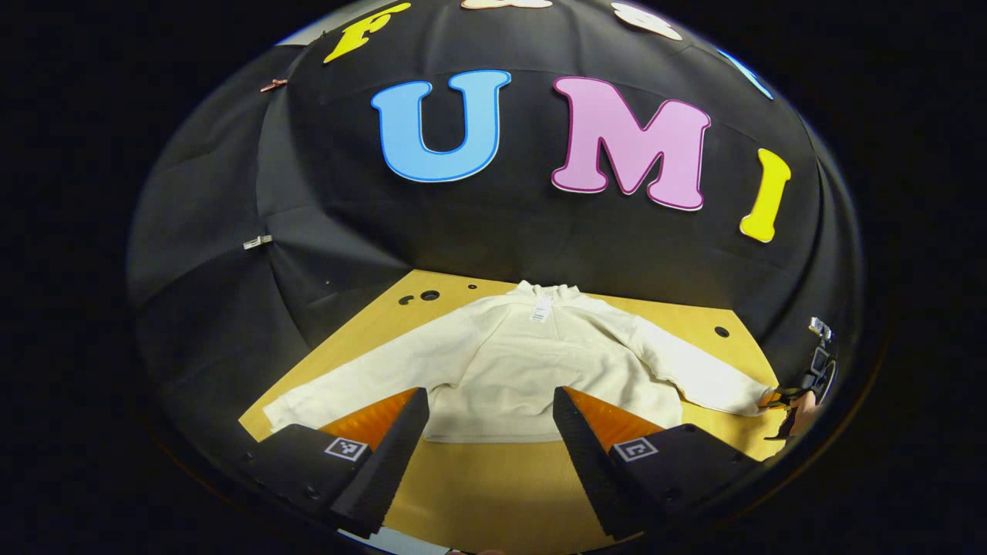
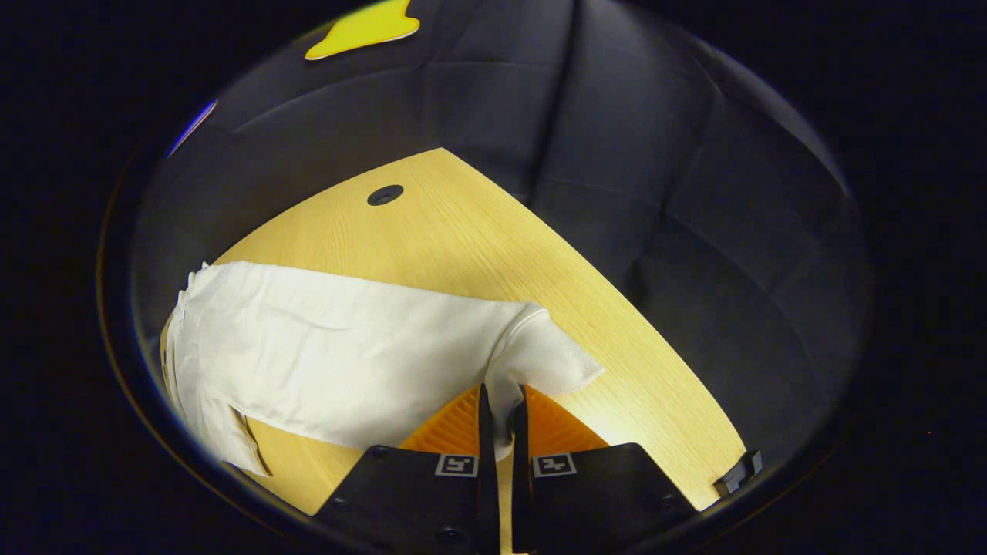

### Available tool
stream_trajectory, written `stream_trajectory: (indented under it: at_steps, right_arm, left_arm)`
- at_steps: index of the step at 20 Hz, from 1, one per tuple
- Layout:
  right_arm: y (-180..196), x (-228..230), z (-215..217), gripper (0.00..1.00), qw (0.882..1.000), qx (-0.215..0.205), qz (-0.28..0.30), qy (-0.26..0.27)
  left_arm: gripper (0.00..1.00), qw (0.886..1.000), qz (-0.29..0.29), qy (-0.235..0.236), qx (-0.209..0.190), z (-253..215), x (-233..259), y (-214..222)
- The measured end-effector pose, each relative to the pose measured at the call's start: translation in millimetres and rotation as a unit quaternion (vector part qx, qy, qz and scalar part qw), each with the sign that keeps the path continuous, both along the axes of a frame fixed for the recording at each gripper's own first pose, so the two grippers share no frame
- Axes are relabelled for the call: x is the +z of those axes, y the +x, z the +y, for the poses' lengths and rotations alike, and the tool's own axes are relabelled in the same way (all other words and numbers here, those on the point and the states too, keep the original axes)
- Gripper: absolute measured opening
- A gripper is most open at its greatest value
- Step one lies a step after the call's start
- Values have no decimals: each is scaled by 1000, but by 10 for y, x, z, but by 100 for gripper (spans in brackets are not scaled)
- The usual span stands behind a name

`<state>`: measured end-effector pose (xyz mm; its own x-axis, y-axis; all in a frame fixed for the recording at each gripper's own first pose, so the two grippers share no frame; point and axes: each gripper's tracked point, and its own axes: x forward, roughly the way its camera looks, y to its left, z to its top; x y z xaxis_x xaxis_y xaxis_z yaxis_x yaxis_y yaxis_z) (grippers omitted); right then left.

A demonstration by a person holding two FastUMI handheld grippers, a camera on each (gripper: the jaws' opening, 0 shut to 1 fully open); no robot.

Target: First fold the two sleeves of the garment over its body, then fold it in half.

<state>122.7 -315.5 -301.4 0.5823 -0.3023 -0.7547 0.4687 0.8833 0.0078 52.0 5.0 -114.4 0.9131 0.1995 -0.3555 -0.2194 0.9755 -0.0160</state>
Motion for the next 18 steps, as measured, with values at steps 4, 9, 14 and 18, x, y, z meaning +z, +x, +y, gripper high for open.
stream_trajectory:
  at_steps: [4, 9, 14, 18]
  right_arm:
    - [133, 379, 159, 11, 999, 21, -37, -6]
    - [528, 952, 730, 11, 993, 96, -69, -22]
    - [1009, 1455, 1436, 11, 981, 160, -110, -28]
    - [1252, 1686, 2068, 10, 968, 210, -132, -23]
  left_arm:
    - [99, 1000, -5, -3, 1, 160, 20, -9]
    - [99, 1000, -15, -13, 4, 379, 37, -54]
    - [99, 999, -18, -20, 25, 669, -3, -136]
    - [100, 998, -14, -35, 47, 877, -79, -231]
